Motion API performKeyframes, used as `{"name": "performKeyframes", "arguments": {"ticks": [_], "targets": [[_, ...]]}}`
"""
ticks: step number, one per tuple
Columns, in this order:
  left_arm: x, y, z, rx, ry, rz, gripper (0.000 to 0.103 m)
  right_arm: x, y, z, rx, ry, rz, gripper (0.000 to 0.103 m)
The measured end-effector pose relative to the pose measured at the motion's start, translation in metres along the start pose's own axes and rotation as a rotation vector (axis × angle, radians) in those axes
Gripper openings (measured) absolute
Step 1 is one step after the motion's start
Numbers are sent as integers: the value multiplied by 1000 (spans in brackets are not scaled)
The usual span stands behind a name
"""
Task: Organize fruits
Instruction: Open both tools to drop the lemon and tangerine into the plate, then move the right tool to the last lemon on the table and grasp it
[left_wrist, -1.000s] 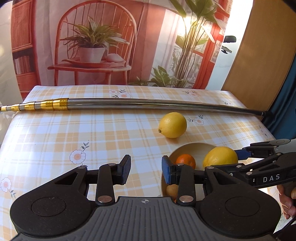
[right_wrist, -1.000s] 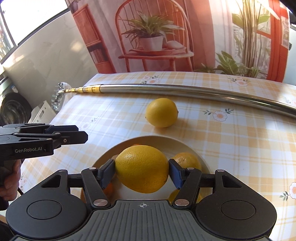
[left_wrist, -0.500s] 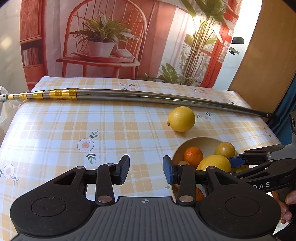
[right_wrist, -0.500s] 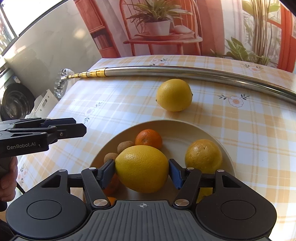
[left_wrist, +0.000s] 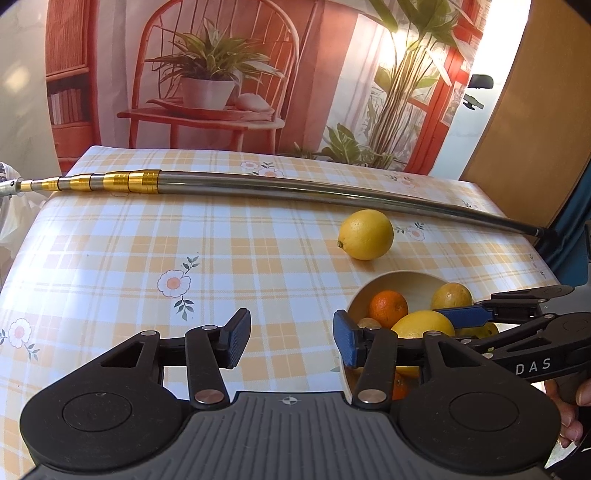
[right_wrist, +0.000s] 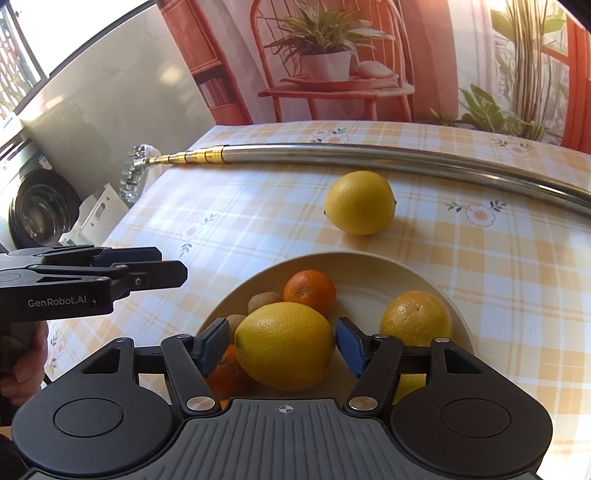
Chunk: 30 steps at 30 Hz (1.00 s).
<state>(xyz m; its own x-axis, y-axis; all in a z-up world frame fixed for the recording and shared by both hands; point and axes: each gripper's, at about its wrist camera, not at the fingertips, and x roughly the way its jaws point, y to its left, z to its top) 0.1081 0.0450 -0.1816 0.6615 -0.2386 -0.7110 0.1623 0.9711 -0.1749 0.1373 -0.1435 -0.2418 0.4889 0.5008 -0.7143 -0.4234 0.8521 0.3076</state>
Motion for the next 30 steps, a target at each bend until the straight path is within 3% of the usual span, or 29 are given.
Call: {"name": "performKeyframes", "arguments": {"ticks": [10, 20, 30], "targets": [[2, 5, 1, -28, -12, 25, 61, -28, -21, 18, -10, -131, -76, 61], [2, 7, 9, -23, -52, 52, 74, -19, -26, 31, -147, -154, -167, 83], [15, 13, 21, -39, -49, 80, 80, 8, -49, 54, -155, -183, -136, 91]]}}
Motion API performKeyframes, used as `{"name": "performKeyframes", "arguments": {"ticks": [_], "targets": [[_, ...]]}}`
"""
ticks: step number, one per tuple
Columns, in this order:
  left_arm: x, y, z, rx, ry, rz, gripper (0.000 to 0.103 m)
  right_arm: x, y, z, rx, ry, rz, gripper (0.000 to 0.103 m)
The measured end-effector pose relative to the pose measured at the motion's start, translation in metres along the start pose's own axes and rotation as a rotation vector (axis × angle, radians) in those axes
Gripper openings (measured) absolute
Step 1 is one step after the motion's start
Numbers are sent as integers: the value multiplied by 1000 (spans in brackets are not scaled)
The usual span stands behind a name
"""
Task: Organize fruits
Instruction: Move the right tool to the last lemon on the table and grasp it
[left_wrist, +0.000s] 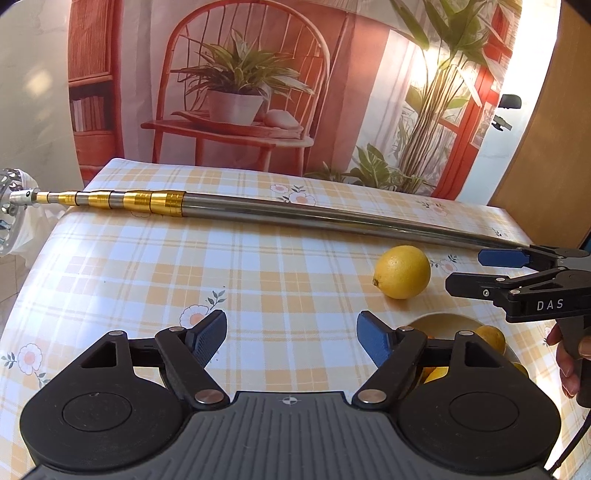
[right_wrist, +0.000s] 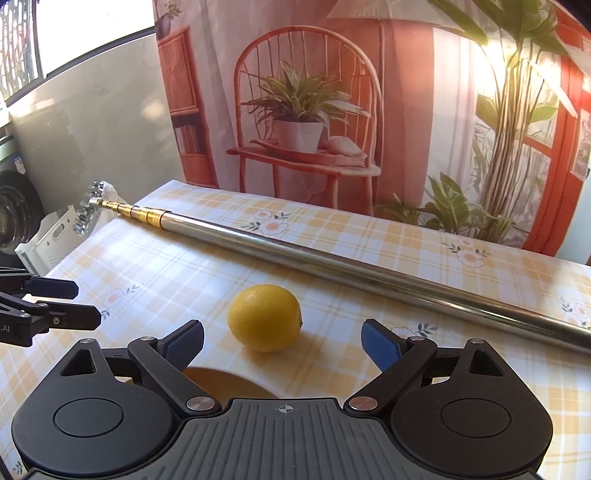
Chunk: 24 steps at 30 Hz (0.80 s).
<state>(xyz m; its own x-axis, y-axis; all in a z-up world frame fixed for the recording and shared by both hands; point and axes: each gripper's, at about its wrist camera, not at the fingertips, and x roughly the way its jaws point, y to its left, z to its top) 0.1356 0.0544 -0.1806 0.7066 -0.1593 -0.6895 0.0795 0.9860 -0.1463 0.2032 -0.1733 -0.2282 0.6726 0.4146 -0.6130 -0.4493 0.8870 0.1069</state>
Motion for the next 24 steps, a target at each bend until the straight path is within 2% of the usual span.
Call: {"name": "performKeyframes", "arguments": {"ticks": [4, 9, 12, 14, 22, 24], "targets": [[4, 2, 5, -10, -11, 13, 83, 17, -1, 5, -41, 0, 8, 90], [9, 4, 6, -21, -3, 10, 83, 38, 4, 10, -70, 27, 13, 81], [11, 5, 4, -20, 4, 8, 83, 49, 8, 12, -89, 48, 16, 80], [12, 6, 4, -23, 8, 7, 83, 55, 9, 14, -95, 63, 15, 74], [17, 10, 4, -39, 19, 9, 83, 71, 15, 16, -119, 125, 39, 64], [17, 11, 4, -43, 21, 11, 83, 72, 18, 16, -127, 137, 46, 57]]}}
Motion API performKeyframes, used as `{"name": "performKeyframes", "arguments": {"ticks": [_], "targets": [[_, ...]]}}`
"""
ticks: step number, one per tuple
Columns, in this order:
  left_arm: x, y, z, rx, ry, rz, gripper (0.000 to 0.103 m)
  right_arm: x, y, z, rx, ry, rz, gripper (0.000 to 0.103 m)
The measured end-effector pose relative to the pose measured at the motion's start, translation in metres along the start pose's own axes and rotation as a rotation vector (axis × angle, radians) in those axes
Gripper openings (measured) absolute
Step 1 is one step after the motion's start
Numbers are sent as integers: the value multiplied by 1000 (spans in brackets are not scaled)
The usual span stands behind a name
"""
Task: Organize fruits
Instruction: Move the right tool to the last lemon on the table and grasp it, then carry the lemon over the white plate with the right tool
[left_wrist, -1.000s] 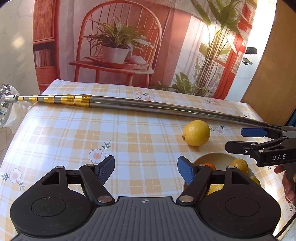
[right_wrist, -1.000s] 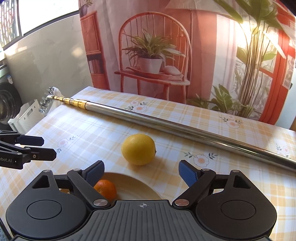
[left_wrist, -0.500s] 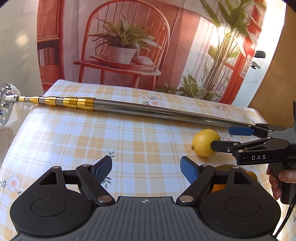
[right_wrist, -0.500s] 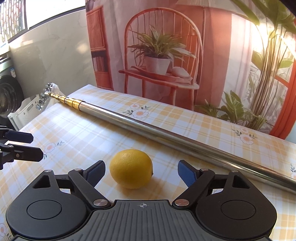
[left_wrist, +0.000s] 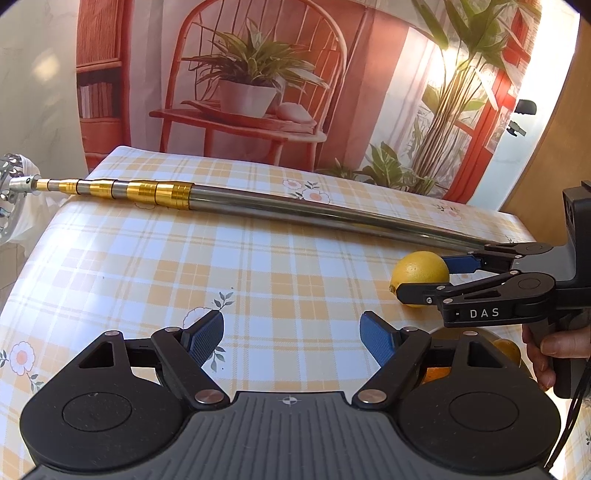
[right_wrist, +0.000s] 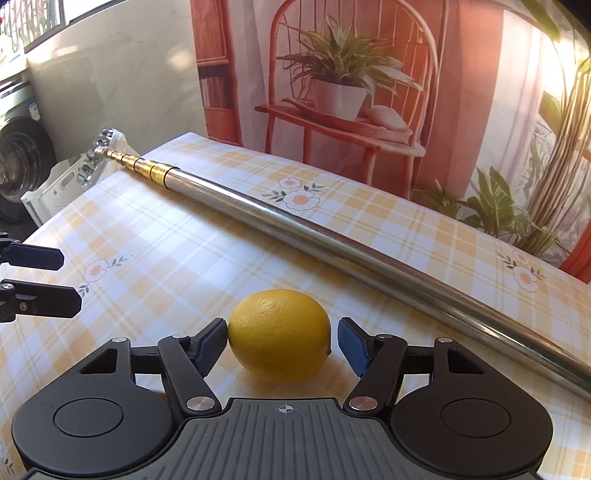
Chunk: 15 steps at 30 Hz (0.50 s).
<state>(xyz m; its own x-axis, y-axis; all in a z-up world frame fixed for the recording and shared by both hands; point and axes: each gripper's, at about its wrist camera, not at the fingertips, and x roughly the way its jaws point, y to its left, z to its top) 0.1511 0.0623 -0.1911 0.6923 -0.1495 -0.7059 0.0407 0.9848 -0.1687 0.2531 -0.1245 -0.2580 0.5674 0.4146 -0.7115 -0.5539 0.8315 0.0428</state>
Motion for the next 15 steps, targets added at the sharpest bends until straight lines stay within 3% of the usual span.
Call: {"name": "performKeyframes", "arguments": {"ticks": [15], "targets": [[-8, -5, 0, 13, -12, 3, 83, -18, 3, -7, 8, -10, 2, 56]]}}
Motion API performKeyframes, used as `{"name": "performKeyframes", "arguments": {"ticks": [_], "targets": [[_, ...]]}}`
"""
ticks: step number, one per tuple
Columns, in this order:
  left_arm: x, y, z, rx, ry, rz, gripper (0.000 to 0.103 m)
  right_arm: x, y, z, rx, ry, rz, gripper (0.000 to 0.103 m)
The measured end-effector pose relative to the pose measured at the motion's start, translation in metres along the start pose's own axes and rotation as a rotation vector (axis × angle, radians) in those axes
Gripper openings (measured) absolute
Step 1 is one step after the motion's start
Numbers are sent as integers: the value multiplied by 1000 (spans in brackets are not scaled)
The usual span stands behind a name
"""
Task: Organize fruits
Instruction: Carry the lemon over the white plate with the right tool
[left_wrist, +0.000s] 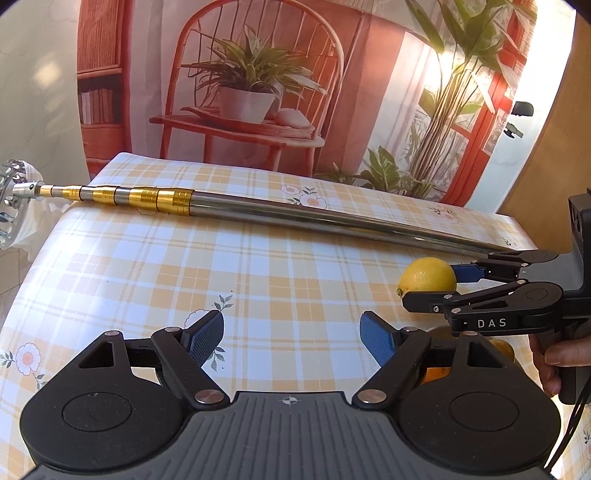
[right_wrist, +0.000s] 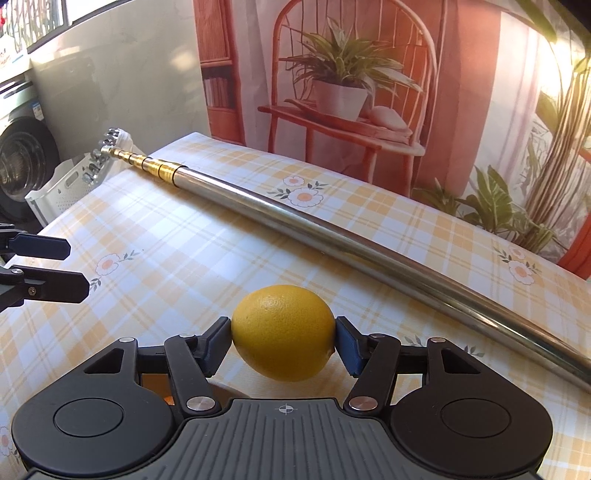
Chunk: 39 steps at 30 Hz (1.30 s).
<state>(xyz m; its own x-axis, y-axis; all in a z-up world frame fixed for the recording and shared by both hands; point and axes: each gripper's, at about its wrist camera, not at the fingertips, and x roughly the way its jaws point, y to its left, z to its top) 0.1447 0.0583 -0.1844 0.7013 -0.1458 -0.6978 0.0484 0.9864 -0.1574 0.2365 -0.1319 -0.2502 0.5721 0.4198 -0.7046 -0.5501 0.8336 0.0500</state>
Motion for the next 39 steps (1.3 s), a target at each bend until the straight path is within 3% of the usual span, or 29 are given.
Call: {"name": "performKeyframes", "arguments": {"ticks": [17, 39], "targets": [[-24, -26, -12, 100, 22, -33, 83, -76, 12, -28, 65, -89, 29, 56], [-36, -41, -34, 162, 41, -69, 83, -127, 34, -87, 150, -35, 31, 56]]}}
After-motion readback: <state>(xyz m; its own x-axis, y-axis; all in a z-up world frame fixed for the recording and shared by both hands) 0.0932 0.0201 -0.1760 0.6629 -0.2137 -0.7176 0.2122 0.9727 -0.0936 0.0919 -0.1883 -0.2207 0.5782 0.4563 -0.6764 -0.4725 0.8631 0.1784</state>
